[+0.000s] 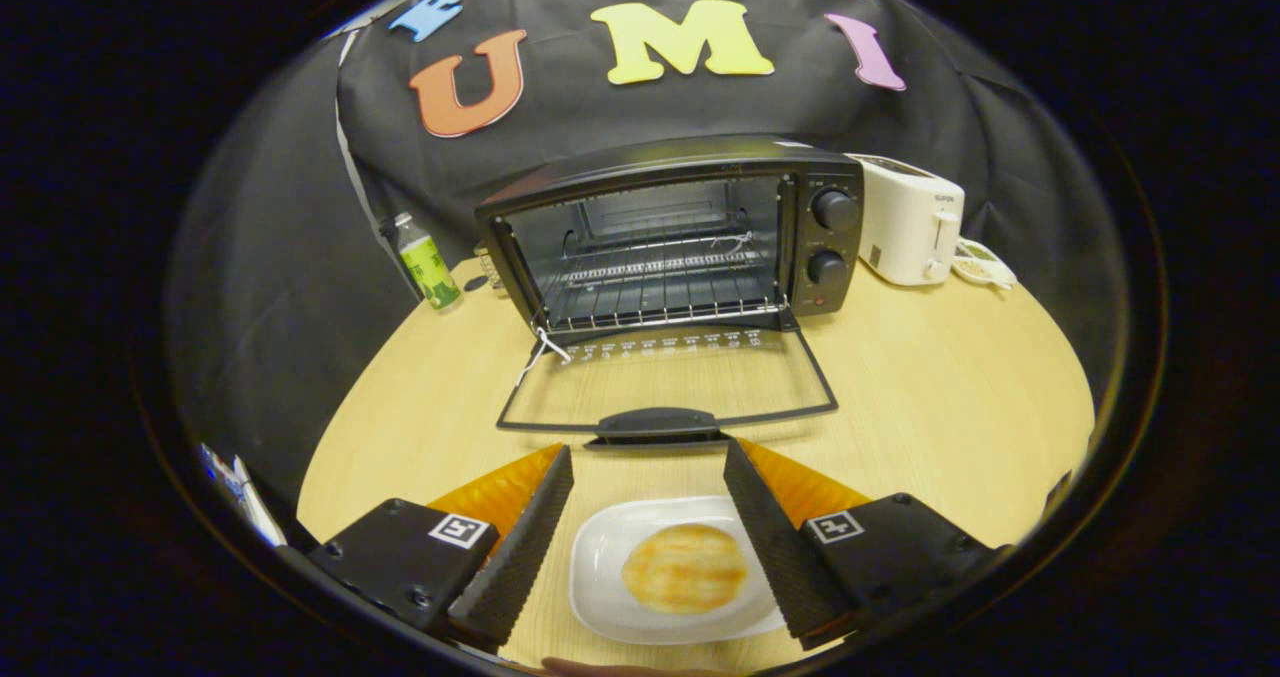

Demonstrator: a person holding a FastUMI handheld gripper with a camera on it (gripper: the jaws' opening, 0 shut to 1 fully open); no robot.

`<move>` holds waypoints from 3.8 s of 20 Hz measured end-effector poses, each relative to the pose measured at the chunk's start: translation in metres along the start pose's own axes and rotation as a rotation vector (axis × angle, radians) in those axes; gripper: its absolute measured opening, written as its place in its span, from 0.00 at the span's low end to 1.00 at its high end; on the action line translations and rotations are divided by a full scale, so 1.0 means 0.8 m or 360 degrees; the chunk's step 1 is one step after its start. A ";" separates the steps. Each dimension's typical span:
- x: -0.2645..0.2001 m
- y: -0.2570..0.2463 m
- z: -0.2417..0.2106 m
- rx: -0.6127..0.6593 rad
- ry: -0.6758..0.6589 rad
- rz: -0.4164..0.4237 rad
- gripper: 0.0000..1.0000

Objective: Open the toaster oven, put the food inside, and close the toaster oven door.

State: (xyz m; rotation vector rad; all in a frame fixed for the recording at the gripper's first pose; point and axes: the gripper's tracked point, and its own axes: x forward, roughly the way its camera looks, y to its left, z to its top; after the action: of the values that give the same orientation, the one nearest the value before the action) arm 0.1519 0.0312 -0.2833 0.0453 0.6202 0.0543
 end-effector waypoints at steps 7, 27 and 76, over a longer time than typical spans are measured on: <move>-0.019 -0.024 -0.053 -0.0064 0.0002 -0.0101 1.00; -0.005 -0.024 -0.113 0.0005 0.0184 0.0044 0.95; 0.166 0.009 0.197 0.0209 -0.0640 0.0224 0.90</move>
State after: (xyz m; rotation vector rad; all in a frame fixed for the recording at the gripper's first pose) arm 0.3513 0.0428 -0.2318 0.2219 0.2170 0.1370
